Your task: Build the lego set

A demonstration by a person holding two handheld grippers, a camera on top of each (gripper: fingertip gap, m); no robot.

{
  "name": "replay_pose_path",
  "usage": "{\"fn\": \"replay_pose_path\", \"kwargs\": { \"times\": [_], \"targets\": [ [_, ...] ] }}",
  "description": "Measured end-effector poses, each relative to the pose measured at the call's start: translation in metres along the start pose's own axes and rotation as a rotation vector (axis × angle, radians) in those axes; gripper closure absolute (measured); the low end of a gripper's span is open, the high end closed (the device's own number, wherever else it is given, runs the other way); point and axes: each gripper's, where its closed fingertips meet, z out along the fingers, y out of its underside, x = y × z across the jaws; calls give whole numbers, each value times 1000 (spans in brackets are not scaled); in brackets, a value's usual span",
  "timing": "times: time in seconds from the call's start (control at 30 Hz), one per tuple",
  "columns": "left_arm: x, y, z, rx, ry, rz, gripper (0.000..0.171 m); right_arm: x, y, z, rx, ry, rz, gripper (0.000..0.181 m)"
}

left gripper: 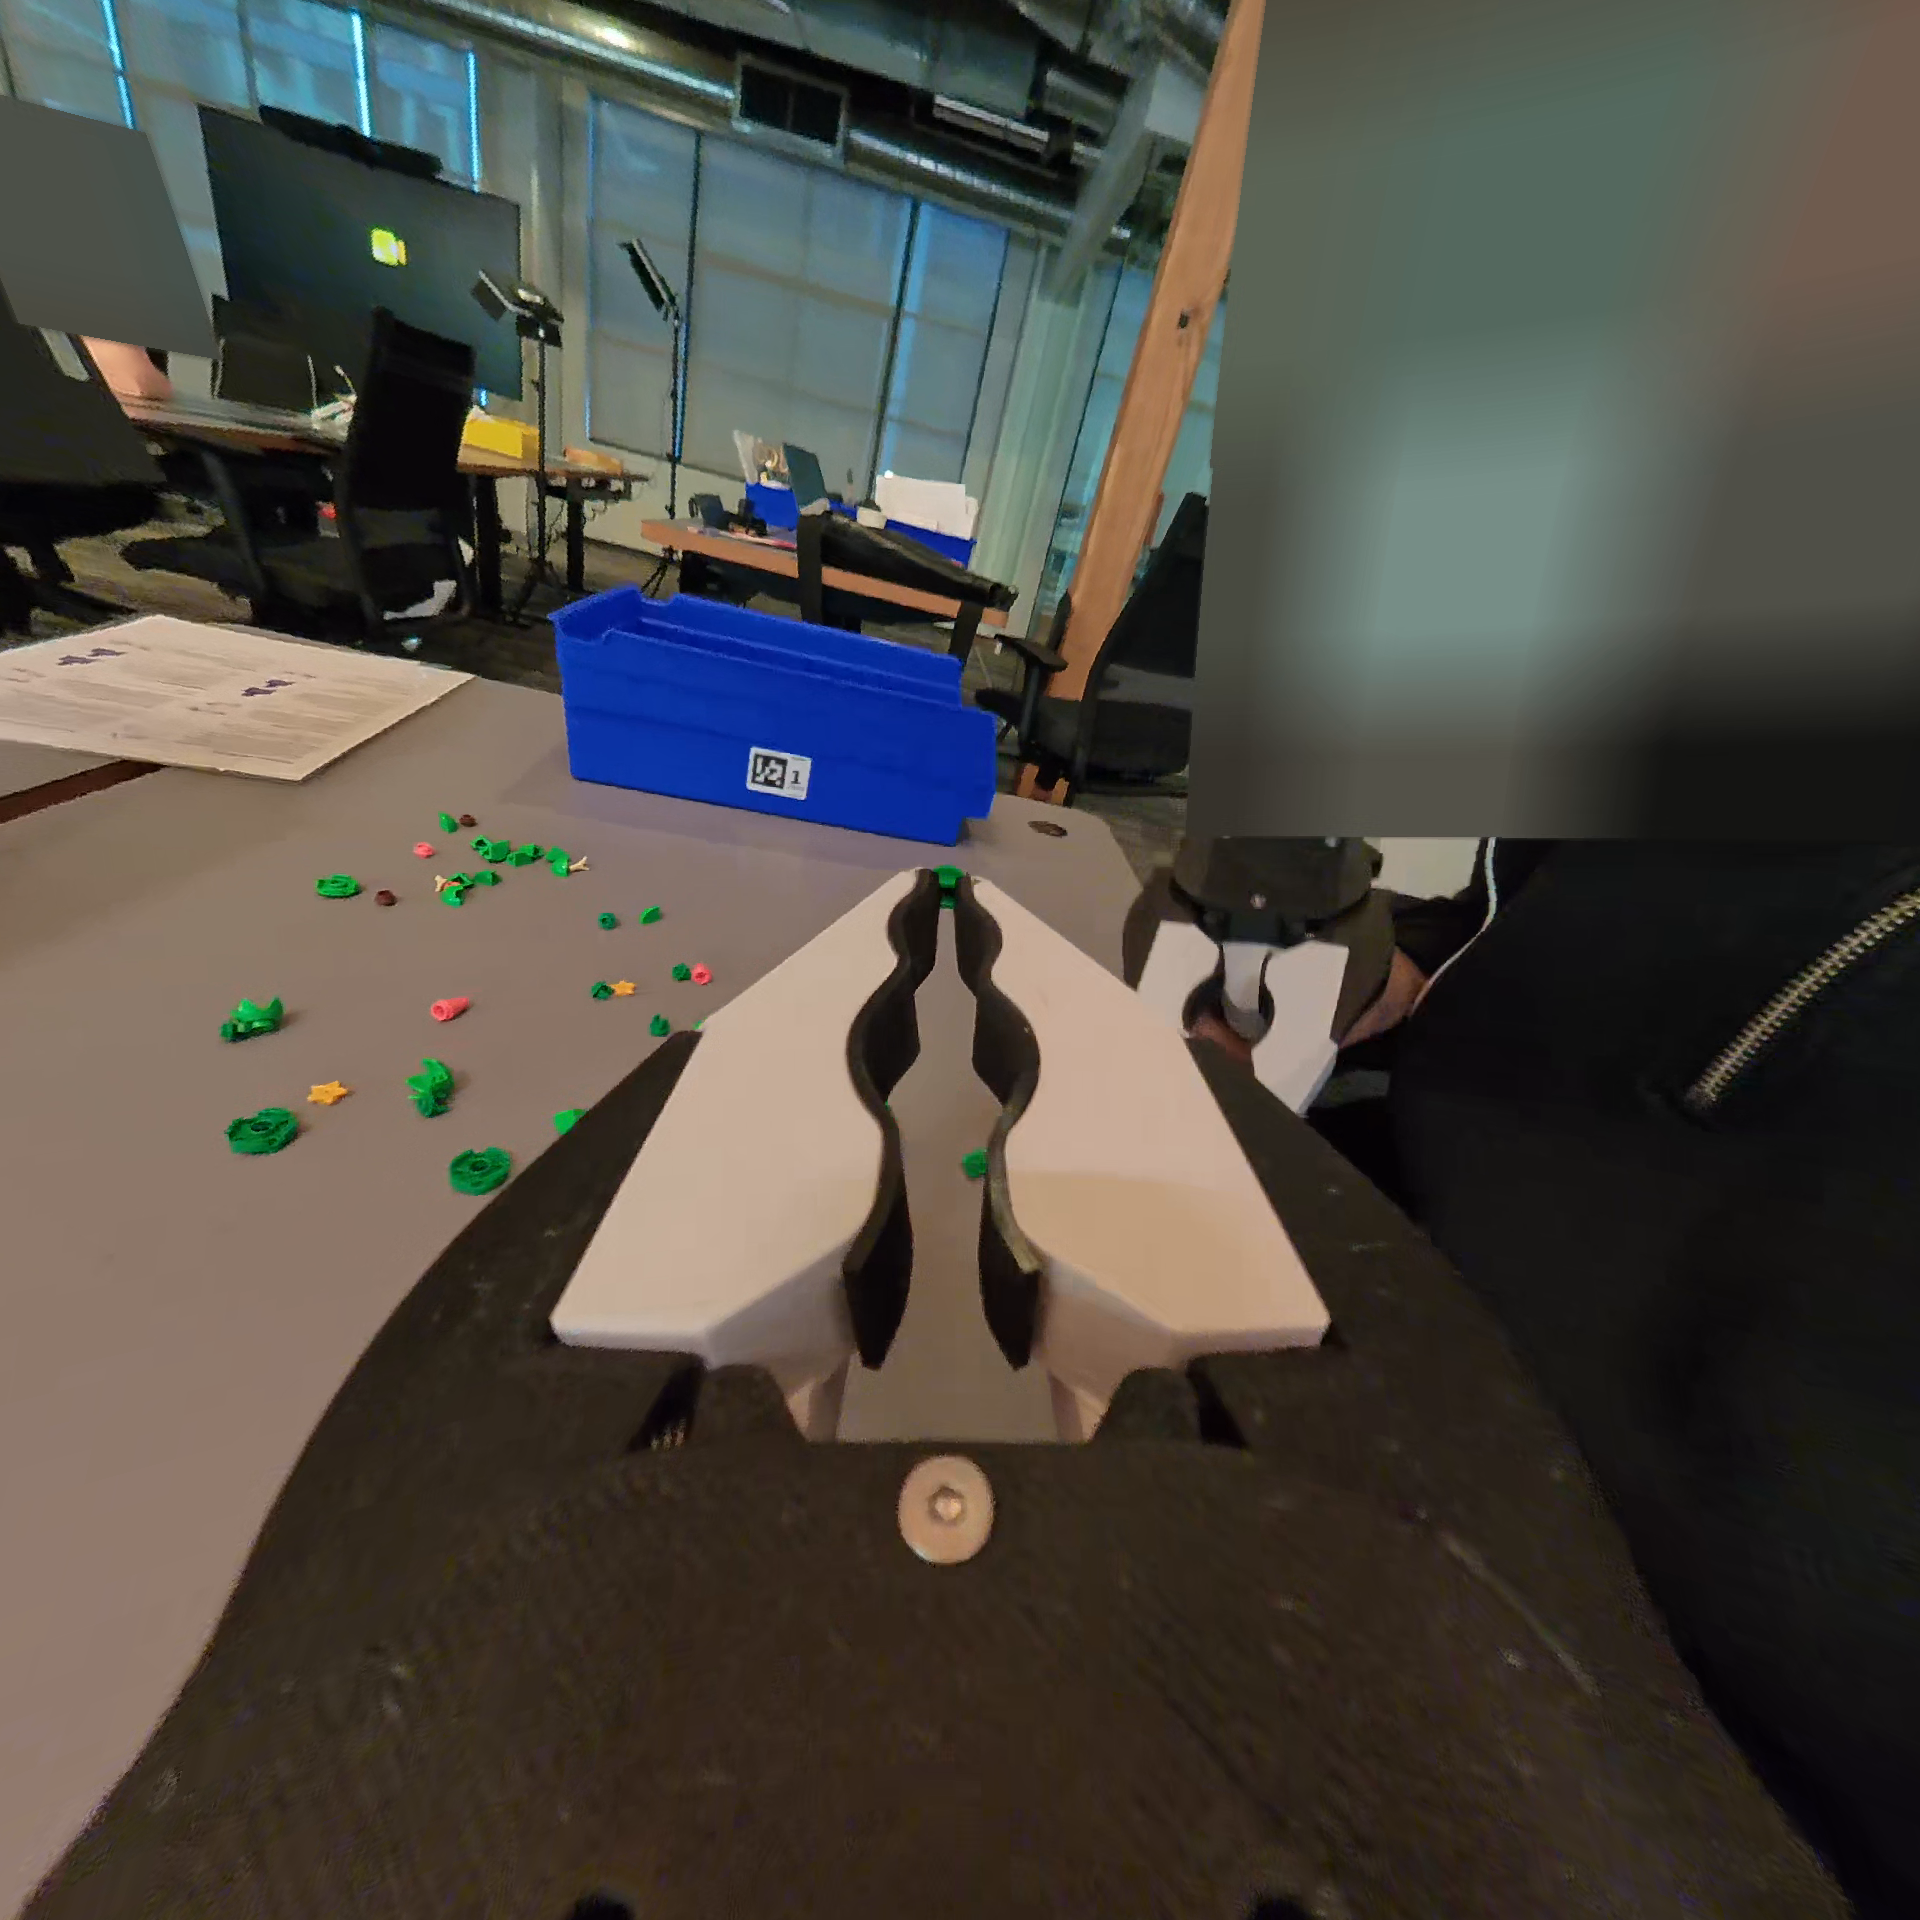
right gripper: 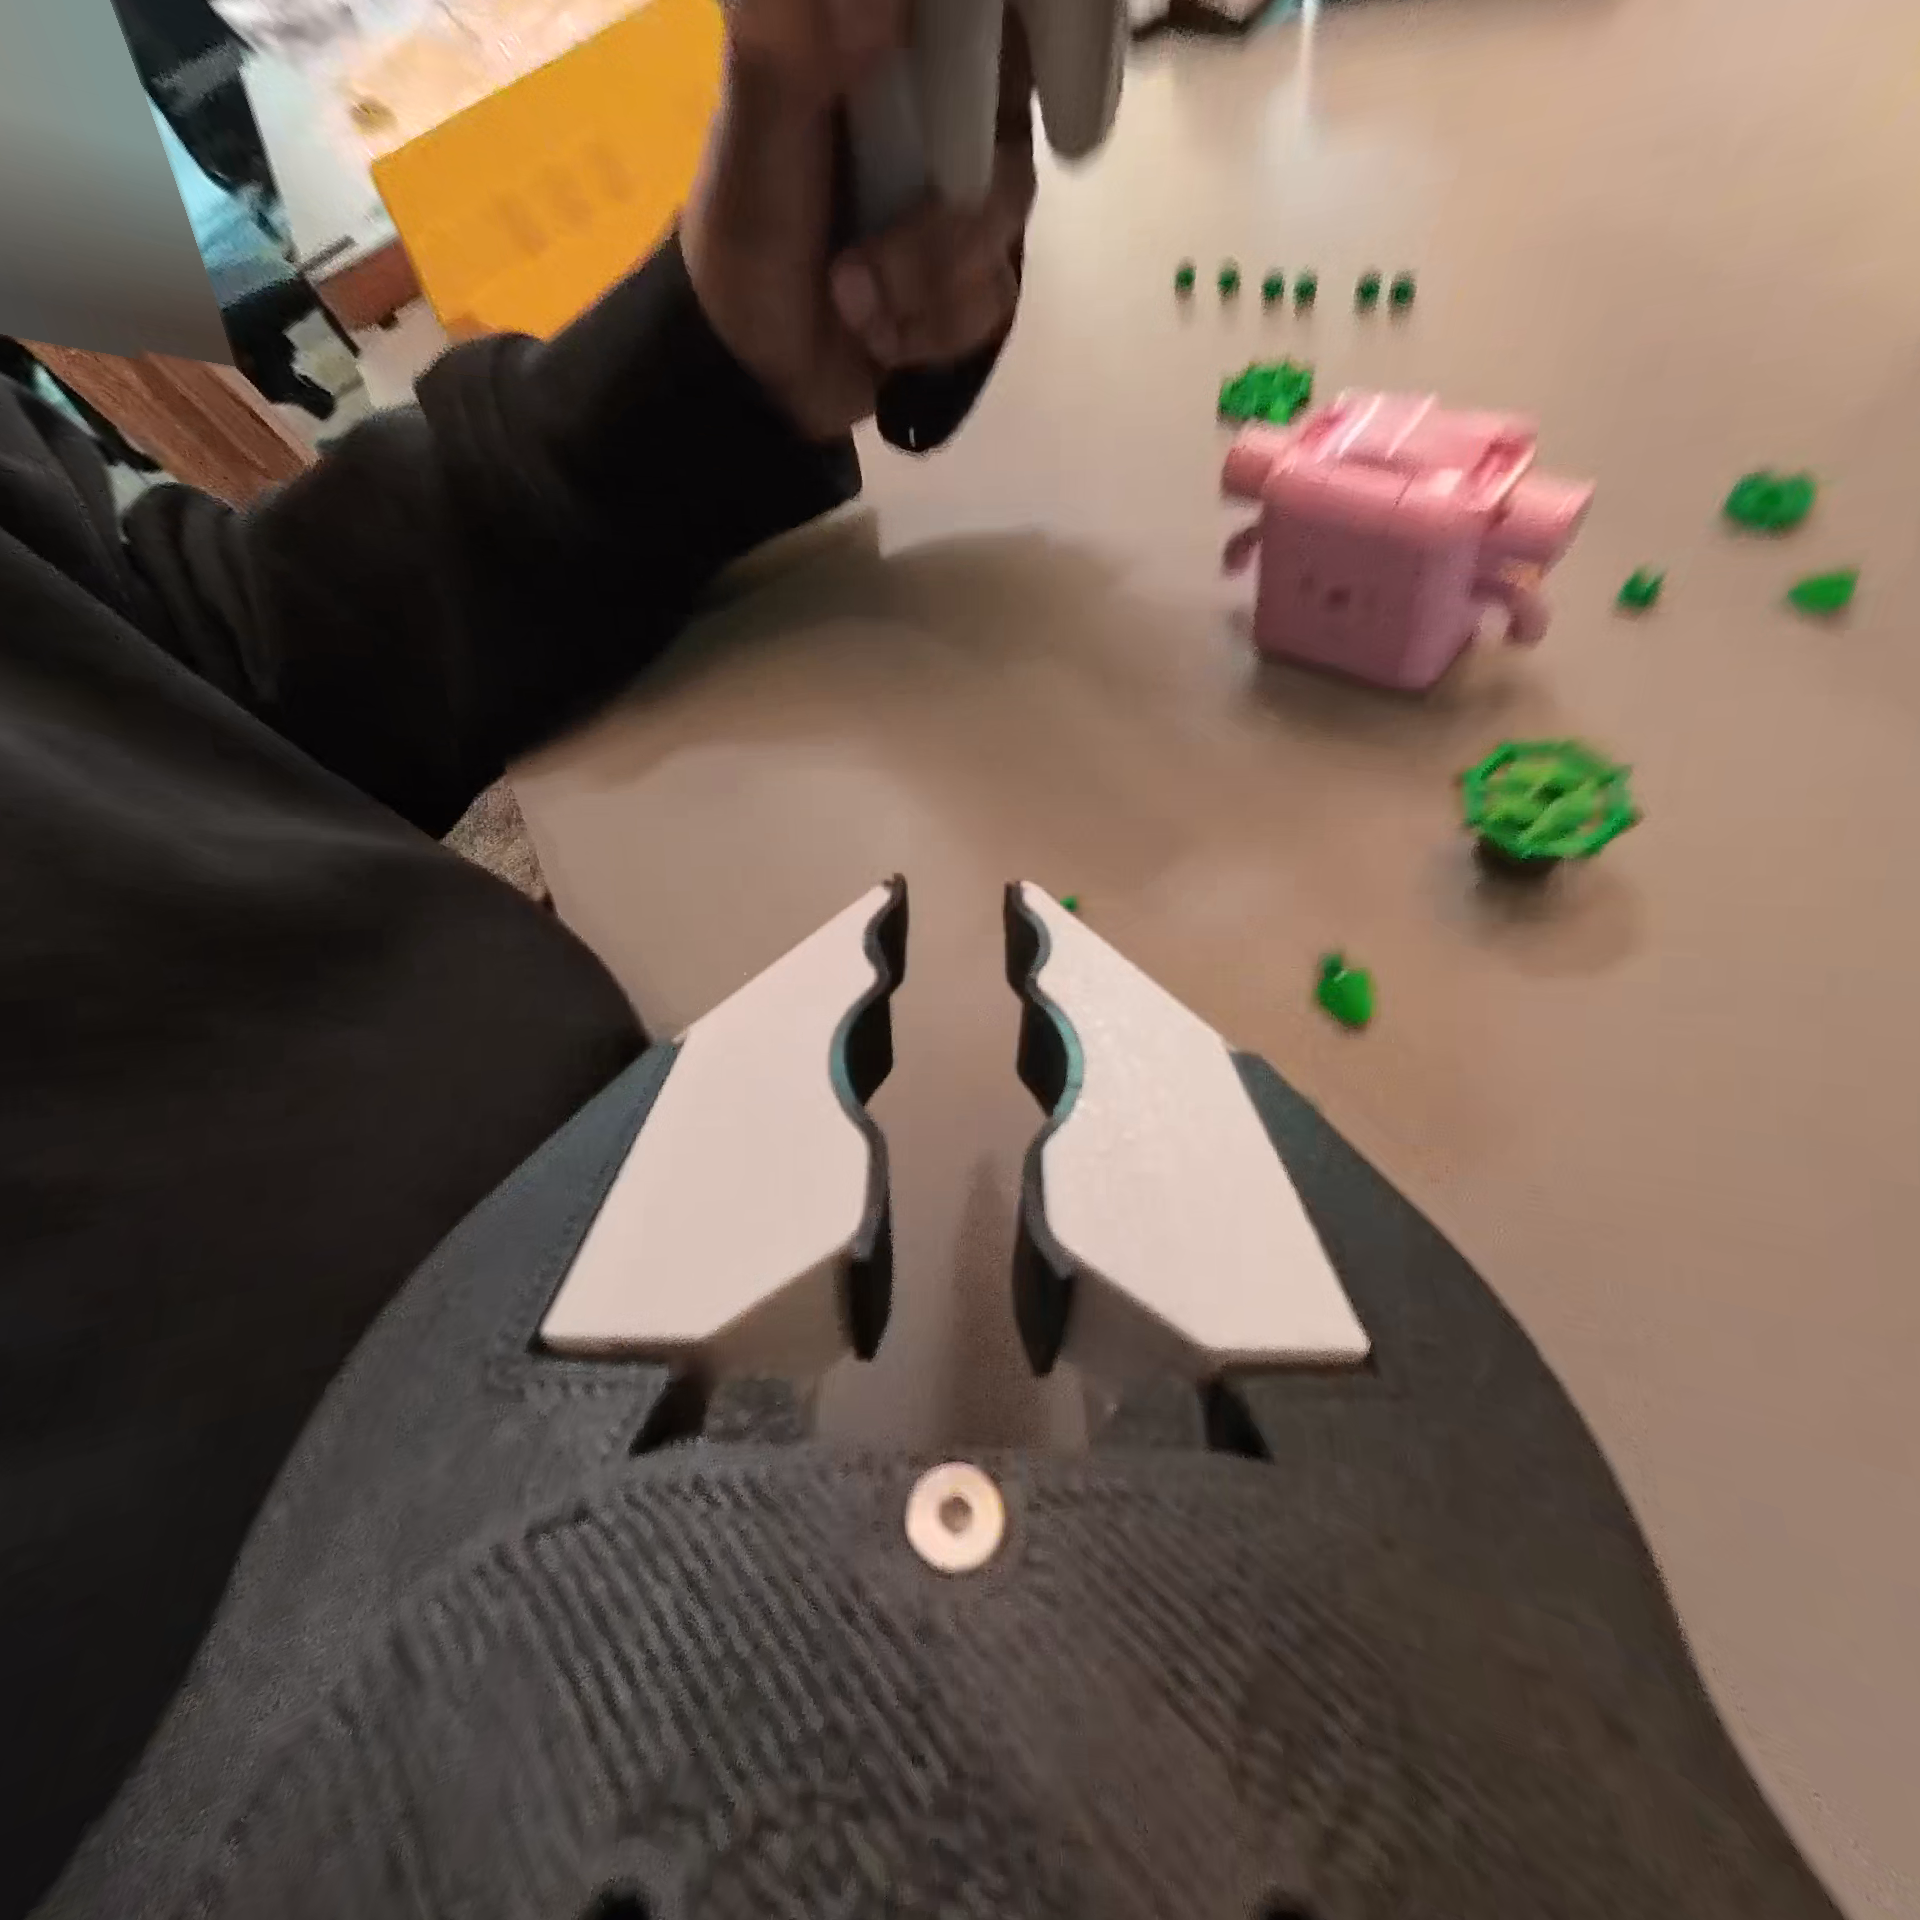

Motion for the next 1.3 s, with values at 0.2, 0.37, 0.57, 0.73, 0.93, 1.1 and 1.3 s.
{"fn": "replay_pose_path", "kwargs": {
  "times": [0.2, 0.37, 0.57, 0.73, 0.93, 1.1, 1.3],
  "targets": [
    [19, -8, -7, 36, 12, 37, 171, 3, 32, 22, -172, 148, -3, 162],
    [20, -12, -14, 64, 2, 33, 171, 9, 28, 31, -184, 222, -69, 172],
    [19, -13, -17, 62, -23, 60, 171, 18, 24, 33, -196, 274, -93, 170],
    [20, -12, -16, 56, -27, 69, 171, 23, 23, 32, -234, 309, -123, 161],
    [18, -10, -16, 54, -34, 69, 171, 25, 22, 32, -192, 288, -106, 162],
    [18, -9, -15, 48, -34, 68, 171, 27, 22, 31, -188, 261, -124, 164],
    [18, -9, -15, 47, -33, 66, 171, 31, 20, 30, -186, 210, -100, 165]
  ]
}}
